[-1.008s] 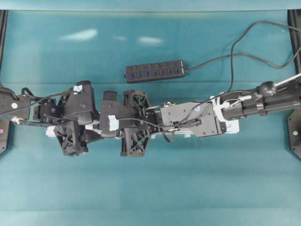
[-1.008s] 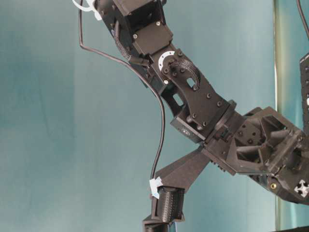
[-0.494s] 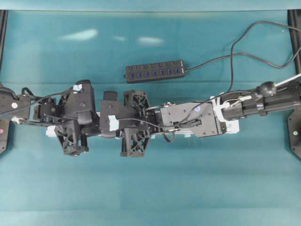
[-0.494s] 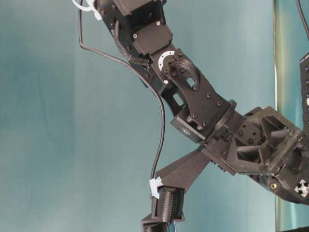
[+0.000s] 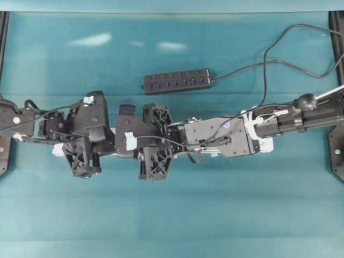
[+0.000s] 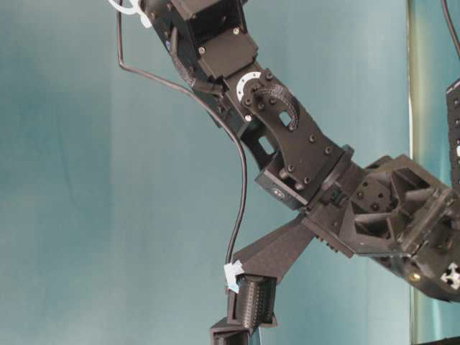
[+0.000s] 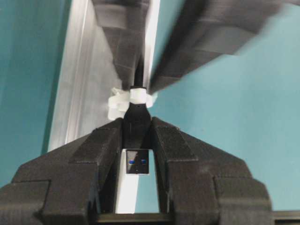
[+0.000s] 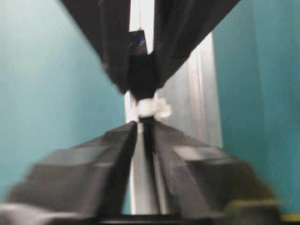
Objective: Pass the USB cable through three rings with both arms.
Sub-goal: 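Open the right gripper and pull the cable left with the left gripper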
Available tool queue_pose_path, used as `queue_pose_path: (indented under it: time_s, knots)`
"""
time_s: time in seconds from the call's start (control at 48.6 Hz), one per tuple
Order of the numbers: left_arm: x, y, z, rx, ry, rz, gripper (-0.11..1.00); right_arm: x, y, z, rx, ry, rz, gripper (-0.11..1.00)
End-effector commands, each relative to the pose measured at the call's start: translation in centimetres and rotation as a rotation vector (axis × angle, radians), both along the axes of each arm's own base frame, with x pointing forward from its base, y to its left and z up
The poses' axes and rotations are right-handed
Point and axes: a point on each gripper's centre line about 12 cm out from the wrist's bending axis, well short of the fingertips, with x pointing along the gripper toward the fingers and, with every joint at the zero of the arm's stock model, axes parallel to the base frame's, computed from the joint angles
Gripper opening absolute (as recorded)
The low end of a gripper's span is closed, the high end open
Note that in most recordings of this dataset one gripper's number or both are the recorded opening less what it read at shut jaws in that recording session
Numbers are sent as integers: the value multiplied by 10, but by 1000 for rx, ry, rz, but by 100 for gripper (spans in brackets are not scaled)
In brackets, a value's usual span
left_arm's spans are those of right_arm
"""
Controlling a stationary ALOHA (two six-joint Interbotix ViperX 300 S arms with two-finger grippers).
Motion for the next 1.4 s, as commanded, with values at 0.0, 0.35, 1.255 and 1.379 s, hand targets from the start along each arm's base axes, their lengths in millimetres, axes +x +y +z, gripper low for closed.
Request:
queue_pose_path:
  time_s: [0.0, 0.35, 1.255, 1.379]
  knots:
    - [3, -1, 6, 1, -23, -6, 22, 0, 3, 14, 7, -28, -1, 16]
    - [-2, -3, 2, -1, -5, -9, 22, -18, -9, 25, -9, 21, -37, 94]
    - [-28, -3, 16, -2, 64, -5, 22, -75, -25, 50, -7, 17, -73, 92]
    - [-30, -3, 20, -2, 55, -5, 22, -83, -27, 54, -7, 9, -77, 92]
